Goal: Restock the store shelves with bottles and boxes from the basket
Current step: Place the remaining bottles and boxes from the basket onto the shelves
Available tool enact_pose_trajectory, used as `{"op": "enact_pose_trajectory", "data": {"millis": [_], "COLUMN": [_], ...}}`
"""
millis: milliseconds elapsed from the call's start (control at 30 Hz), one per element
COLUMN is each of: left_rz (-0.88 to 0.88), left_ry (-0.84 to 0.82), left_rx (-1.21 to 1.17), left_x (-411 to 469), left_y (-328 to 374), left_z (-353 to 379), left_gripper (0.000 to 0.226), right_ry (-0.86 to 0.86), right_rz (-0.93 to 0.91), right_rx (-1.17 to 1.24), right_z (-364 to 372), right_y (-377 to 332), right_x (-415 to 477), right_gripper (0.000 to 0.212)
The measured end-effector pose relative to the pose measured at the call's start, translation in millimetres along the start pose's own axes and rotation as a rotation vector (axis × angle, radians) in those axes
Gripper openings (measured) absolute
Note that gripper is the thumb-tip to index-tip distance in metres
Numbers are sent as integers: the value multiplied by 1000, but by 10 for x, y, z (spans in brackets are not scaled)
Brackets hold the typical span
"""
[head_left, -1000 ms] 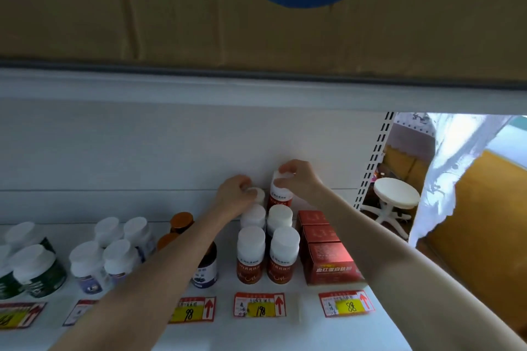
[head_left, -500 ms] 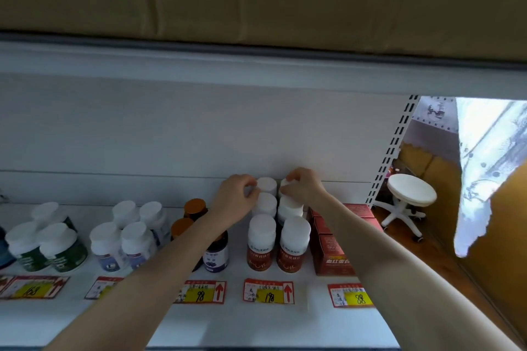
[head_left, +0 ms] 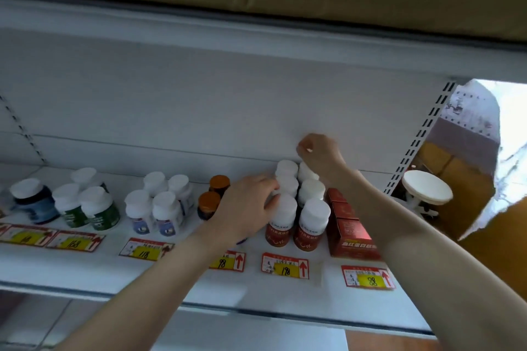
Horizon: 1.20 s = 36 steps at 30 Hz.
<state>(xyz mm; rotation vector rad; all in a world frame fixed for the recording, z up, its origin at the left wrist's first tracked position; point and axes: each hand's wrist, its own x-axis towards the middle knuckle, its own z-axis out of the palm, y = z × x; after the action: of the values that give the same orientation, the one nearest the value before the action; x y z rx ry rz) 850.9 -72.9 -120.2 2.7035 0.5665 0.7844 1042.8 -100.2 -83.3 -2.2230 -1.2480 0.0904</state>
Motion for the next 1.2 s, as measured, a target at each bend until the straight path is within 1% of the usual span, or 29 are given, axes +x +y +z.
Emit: {"op": "enact_pose_trajectory", "data": {"millis": [67,167,300,467,633,767,833,967,1033,1133,1200], "left_rz": [6,-36,-97,-256,-397,-552,-604,-704,-735,-823,-844], "left_ry": [-9,-12,-8,-9,6,-19,10,46,63,41,32], "left_rx": [22,126,194,343,411,457,508,563,567,548,555], "left_x": [-202,-554,-1209,-2256,-3440,-4304,-4636,-5117,-5314,-5521,-5616], "left_y": [22,-64,-387,-972,-1444,-1739,-1840,-2107,-2318,-2726,-3052], "left_z": [-135,-367,-743,-1352,-2047,-2480,-2666,-2952,-3042,-3160,-3248], "left_gripper": [35,28,28,34,29,36,35,25,10,14,16], "right_ry": [-2,-25,-108,-195,-268,-364,-402,-490,-521,-554,-586], "right_rz": [-67,-169,-321,-454,-578,-681,-737,-826,-848,-864,-861], "right_rx": [-19,-4,59,141,164,203,203,167,160,145,133], "right_z": [29,172,551,1305,1995,2529,2761,3265,3555,3997,4315], "right_y": [-225,-636,-1380,-2502,-3612,-4322,-4627,-5173,-5422,-5760,-5952], "right_x": [-16,-97,-391,-911,-1540,-1969,-2141,-2358,-2399,-2385,-2347], "right_gripper": [22,22,23,20,21,19,20,21,22,23,24]}}
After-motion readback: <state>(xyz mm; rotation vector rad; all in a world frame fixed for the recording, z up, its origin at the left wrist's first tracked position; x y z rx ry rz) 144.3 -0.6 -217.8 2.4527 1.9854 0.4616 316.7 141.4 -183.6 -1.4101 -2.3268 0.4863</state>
